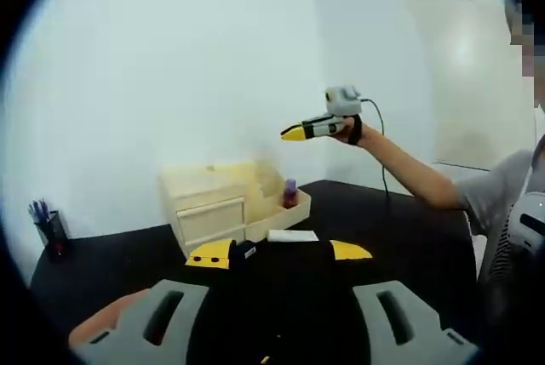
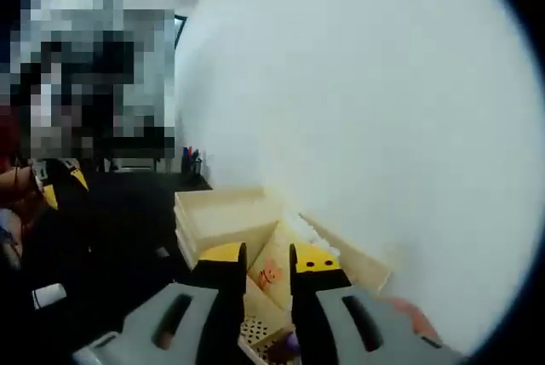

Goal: Open the drawer, pick up the cosmetic bottles from the table one by one, place them into the drawer, release the gripper, close the drawer, and move the gripper away

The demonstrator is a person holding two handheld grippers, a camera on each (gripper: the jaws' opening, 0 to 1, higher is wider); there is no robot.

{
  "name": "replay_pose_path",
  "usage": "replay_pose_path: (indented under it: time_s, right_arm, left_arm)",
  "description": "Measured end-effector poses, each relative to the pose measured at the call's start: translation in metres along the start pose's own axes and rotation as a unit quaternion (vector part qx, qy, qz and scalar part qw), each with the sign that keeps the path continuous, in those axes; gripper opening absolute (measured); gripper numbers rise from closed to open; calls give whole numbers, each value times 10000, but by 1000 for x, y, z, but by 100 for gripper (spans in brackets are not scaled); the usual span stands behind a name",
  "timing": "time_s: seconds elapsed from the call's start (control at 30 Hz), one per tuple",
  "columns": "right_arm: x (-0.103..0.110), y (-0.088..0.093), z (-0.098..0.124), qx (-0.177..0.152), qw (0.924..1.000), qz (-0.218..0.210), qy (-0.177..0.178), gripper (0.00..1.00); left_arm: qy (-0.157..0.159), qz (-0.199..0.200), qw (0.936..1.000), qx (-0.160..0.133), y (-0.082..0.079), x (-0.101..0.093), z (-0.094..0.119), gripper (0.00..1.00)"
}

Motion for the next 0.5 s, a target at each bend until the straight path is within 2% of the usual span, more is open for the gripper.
replay_pose_path:
  time_s: [0.3,0.5]
  right_arm:
    - [20,-18,43,92,9998,191,49,18]
    - [39,-24,70,164,9992,364,-41,20]
  left_arm:
    - [35,-43,9998,-175,-12,-26,11,37]
    - [-13,-25,9995,-303,-17,-40,13,37]
Point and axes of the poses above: the point that each gripper's makers call its tool centre point, and the gripper's own axes: z roughly backward along the fingers, x roughly to its left, y roughly out of its underside, the point moved 10 cm from there along z, roughly backward along the fingers, and after that the axes turned 8 degrees about -x, right-handed, at the moved point
